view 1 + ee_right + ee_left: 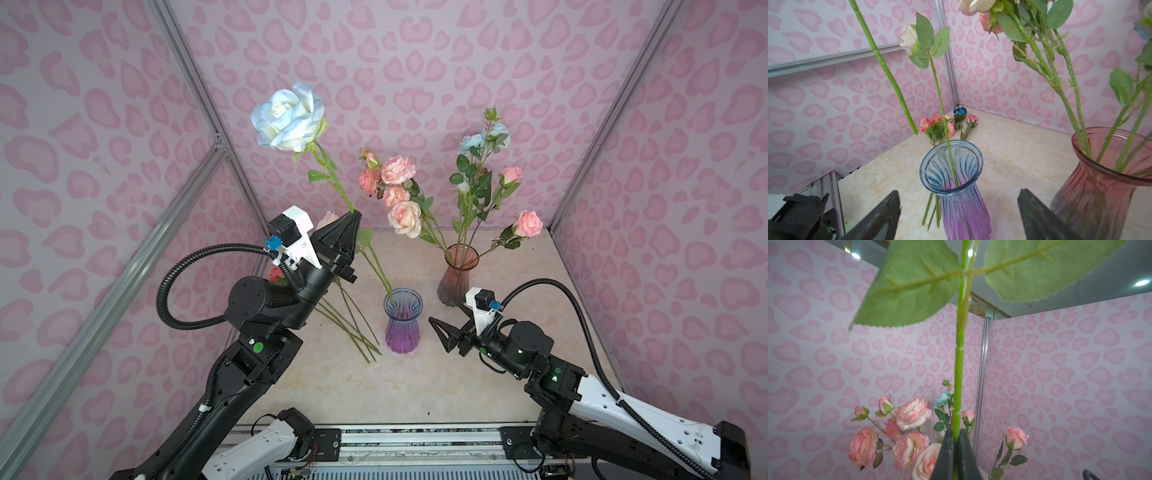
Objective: Arrange flowers in a vase
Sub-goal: Place the flower in the vase.
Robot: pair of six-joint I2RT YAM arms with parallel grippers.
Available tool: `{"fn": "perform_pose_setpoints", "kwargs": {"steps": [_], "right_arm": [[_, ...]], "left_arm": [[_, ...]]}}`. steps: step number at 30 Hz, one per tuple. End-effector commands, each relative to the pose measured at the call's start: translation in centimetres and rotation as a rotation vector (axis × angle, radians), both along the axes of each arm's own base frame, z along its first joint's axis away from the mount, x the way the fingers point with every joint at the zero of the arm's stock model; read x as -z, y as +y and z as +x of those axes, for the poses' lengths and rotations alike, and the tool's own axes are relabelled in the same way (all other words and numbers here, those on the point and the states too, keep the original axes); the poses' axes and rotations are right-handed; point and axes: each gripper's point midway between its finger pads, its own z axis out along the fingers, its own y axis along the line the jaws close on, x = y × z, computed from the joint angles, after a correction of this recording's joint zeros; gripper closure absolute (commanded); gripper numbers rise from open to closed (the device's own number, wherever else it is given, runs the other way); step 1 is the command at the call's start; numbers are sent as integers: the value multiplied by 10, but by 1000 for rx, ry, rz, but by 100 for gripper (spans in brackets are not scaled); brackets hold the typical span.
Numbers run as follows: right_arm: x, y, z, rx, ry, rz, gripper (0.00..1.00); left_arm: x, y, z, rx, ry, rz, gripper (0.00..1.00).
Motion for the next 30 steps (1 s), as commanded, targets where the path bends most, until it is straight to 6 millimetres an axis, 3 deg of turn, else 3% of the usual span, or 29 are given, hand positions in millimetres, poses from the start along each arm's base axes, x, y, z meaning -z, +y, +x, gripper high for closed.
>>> {"fn": "perform_pose_setpoints", "kwargs": {"steps": [1,8,14,18,24,30], "right_arm": [[3,-6,4,35,-16,-21,10],[11,-14,4,62,-8,-23,10],[19,-17,5,72,10,-30,10],[23,-21,5,87,14,-33,9],[27,-24,8,97,25,-33,8],[29,-23,8,94,30,-39,8]], "left_arm": [[-4,4,1,-8,-43,-80,97],[57,-20,27,-19,72,-14,97],[115,-65,28,-11,139,213,97],[149,-77,33,-9,203,304,96],[182,-91,42,-4,291,400,85],[187,-86,40,-18,314,406,69]]}}
